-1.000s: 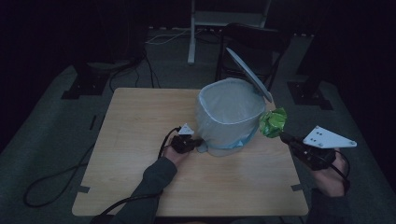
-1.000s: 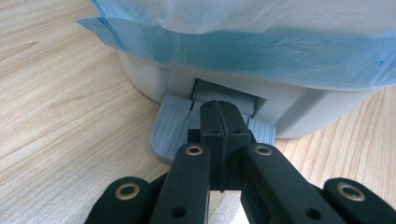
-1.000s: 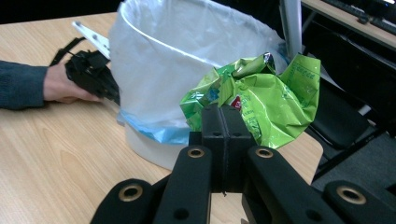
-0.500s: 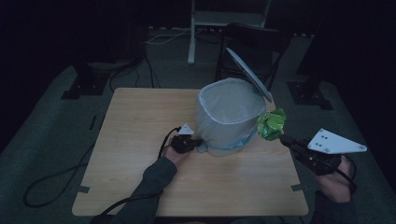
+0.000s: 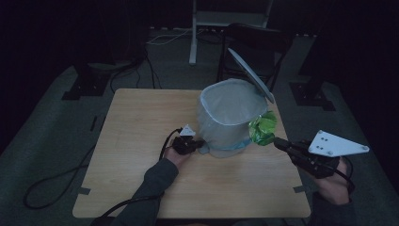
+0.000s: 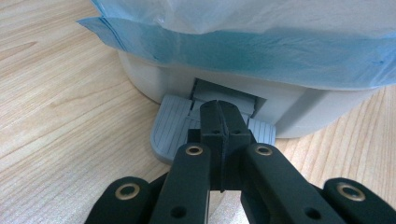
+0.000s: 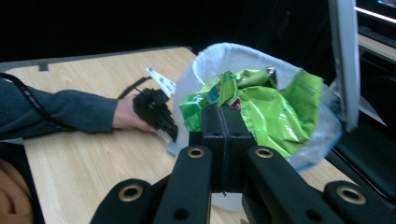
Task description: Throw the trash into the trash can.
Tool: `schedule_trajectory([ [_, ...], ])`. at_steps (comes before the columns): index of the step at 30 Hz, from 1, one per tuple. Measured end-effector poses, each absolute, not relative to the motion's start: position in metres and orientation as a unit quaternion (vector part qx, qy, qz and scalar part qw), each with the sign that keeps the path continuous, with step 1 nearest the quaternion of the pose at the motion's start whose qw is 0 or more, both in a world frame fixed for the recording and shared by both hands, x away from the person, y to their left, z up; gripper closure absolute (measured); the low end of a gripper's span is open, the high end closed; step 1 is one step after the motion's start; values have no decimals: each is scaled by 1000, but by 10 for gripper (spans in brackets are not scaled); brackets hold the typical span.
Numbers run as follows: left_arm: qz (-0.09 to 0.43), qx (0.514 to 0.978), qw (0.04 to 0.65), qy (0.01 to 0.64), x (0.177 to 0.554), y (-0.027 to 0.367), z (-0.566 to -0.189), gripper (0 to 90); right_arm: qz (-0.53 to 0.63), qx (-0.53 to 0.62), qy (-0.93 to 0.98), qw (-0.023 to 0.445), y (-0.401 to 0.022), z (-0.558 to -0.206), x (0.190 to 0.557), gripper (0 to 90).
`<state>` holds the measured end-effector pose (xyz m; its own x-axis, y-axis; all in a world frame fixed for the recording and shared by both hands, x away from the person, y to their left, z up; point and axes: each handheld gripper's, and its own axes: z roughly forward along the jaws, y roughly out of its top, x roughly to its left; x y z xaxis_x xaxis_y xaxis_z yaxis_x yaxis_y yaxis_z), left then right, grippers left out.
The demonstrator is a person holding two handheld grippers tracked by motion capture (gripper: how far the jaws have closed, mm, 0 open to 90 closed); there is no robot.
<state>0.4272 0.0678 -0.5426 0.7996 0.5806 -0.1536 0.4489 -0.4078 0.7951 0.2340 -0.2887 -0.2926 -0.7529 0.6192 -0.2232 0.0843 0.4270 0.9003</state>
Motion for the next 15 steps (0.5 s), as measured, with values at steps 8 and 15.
schedule_trajectory([
  [8, 74, 836, 449, 308, 427, 68, -543, 900, 500, 205, 796, 273, -279, -286, 237, 900],
  [15, 74, 836, 448, 308, 427, 68, -543, 900, 501, 193, 793, 288, -277, -274, 236, 900],
])
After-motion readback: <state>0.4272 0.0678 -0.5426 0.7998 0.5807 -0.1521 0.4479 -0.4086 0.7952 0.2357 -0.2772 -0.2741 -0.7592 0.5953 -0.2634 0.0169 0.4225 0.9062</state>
